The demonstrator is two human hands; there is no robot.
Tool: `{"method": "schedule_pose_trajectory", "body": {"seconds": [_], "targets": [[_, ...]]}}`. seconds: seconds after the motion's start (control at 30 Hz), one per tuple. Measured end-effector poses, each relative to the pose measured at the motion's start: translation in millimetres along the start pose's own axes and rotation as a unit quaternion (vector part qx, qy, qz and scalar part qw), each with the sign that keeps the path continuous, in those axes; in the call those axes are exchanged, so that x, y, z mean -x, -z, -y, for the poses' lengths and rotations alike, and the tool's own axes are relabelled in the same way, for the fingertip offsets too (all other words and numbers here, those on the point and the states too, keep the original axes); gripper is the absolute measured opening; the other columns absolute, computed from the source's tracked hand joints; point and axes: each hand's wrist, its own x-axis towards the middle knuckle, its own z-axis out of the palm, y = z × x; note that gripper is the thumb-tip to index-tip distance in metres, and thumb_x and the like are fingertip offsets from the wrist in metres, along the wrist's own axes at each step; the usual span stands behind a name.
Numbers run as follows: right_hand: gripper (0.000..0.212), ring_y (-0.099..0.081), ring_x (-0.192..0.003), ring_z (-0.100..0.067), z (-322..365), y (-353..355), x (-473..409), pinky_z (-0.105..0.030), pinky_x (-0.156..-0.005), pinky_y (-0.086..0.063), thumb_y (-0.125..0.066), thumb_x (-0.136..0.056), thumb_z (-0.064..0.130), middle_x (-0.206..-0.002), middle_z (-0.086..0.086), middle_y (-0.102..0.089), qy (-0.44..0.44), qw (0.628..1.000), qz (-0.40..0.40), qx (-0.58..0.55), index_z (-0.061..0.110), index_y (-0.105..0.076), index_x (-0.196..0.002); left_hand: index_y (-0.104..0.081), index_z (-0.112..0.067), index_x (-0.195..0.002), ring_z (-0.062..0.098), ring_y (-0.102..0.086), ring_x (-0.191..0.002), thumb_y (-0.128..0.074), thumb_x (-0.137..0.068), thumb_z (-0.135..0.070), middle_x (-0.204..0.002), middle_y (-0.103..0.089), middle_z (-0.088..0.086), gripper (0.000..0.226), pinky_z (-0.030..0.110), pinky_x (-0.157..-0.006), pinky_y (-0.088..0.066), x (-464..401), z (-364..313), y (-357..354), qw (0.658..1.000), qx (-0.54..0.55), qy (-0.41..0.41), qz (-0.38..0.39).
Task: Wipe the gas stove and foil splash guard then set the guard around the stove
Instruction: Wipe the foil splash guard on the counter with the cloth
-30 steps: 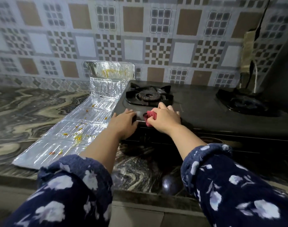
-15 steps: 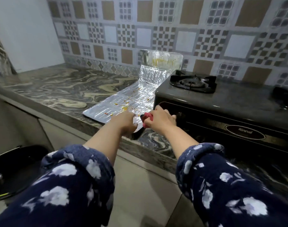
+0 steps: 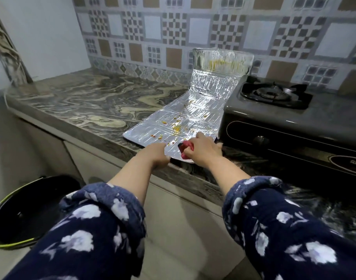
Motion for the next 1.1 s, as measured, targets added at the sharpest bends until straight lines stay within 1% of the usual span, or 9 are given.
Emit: {"method": "schedule_pose_trajectory", "body": {"seconds": [0.17,0.37,0.47,0.57,0.67,0.73,0.83,1.0,1.1], "targets": [[0.025,-0.044,-0.113,-0.031,28,-26,-35,-0.049,-0.095,-0.031,-0.05,-0.084,0.033,-0.119,-0.005,-0.045,-0.035,0.999,-0.001,-0.01,0.019,-0.063,-0.101,-0.035,-0.016,-0.141,0.025,-0.038,-0.135,-0.053,-0.089,-0.034,-0.147,-0.037,0.007,0.058,0.045,-0.11,-0.031,-46,46,2,1.0,-0.009,-0.007,-0.022],[0.03,-0.042,-0.117,-0.032,70,-56,-74,-0.045,-0.091,-0.033,-0.049,-0.086,0.036,-0.126,-0.004,-0.043,-0.072,0.997,-0.021,-0.025,0.026,-0.06,-0.112,-0.011,-0.01,-0.151,0.019,-0.008,-0.148,-0.047,-0.091,-0.05,-0.16,-0.008,0.005,0.08,0.057,-0.116,-0.007,-92,114,5,0.997,-0.063,-0.005,-0.041],[0.036,-0.04,-0.123,-0.03,88,-72,-93,-0.046,-0.096,-0.031,-0.041,-0.091,0.042,-0.131,-0.004,-0.042,-0.068,0.997,-0.028,-0.033,0.036,-0.054,-0.124,-0.001,-0.009,-0.153,0.016,0.006,-0.149,-0.041,-0.09,-0.06,-0.162,0.005,0.002,0.09,0.059,-0.116,-0.001,-110,140,10,0.996,-0.079,-0.027,-0.012],[0.046,-0.032,-0.134,-0.028,94,-83,-103,-0.055,-0.107,-0.019,-0.024,-0.095,0.057,-0.143,-0.002,-0.038,-0.045,0.997,0.037,0.055,0.047,-0.036,-0.138,0.003,-0.01,-0.153,0.015,0.009,-0.148,-0.033,-0.086,-0.071,-0.161,0.011,0.003,0.097,0.058,-0.116,0.004,-118,155,12,0.993,-0.105,-0.046,0.03],[0.044,-0.025,-0.142,-0.019,84,-75,-109,-0.06,-0.113,0.002,-0.022,-0.098,0.051,-0.151,0.006,-0.035,0.053,0.992,0.016,0.111,0.048,-0.031,-0.141,0.004,-0.009,-0.153,0.014,0.01,-0.148,-0.025,-0.087,-0.071,-0.161,0.013,0.004,0.095,0.058,-0.116,0.007,-117,163,6,0.992,-0.108,-0.066,0.03],[0.045,-0.019,-0.145,-0.015,73,-72,-113,-0.054,-0.117,-0.001,-0.028,-0.098,0.043,-0.155,0.009,-0.03,0.152,0.979,0.036,0.128,0.043,-0.03,-0.144,0.004,-0.009,-0.153,0.014,0.012,-0.148,-0.021,-0.089,-0.069,-0.161,0.014,0.004,0.091,0.058,-0.116,0.008,-116,165,-1,0.992,-0.103,-0.071,0.012],[0.058,-0.015,-0.147,-0.02,67,-83,-122,-0.052,-0.116,-0.017,-0.013,-0.088,0.05,-0.157,0.01,-0.023,0.221,0.96,0.103,0.139,0.043,-0.028,-0.144,0.005,-0.009,-0.152,0.014,0.014,-0.147,-0.016,-0.091,-0.064,-0.161,0.014,0.003,0.085,0.057,-0.116,0.009,-116,164,-8,0.992,-0.106,-0.067,-0.006],[0.053,-0.017,-0.147,-0.02,79,-107,-144,-0.042,-0.115,-0.024,-0.015,-0.093,0.048,-0.157,0.007,-0.025,0.209,0.969,0.072,0.11,0.043,-0.03,-0.144,0.002,-0.008,-0.153,0.013,0.014,-0.147,-0.017,-0.096,-0.05,-0.161,0.012,0.004,0.073,0.056,-0.116,0.008,-116,164,-11,0.992,-0.103,-0.066,-0.024],[0.045,-0.012,-0.147,-0.018,87,-111,-162,-0.048,-0.117,-0.017,-0.026,-0.099,0.038,-0.158,0.008,-0.02,0.157,0.982,0.07,0.082,0.045,-0.027,-0.144,0.001,-0.009,-0.153,0.013,0.014,-0.147,-0.017,-0.096,-0.048,-0.161,0.011,0.003,0.071,0.056,-0.116,0.009,-117,163,-13,0.992,-0.102,-0.061,-0.028]]}}
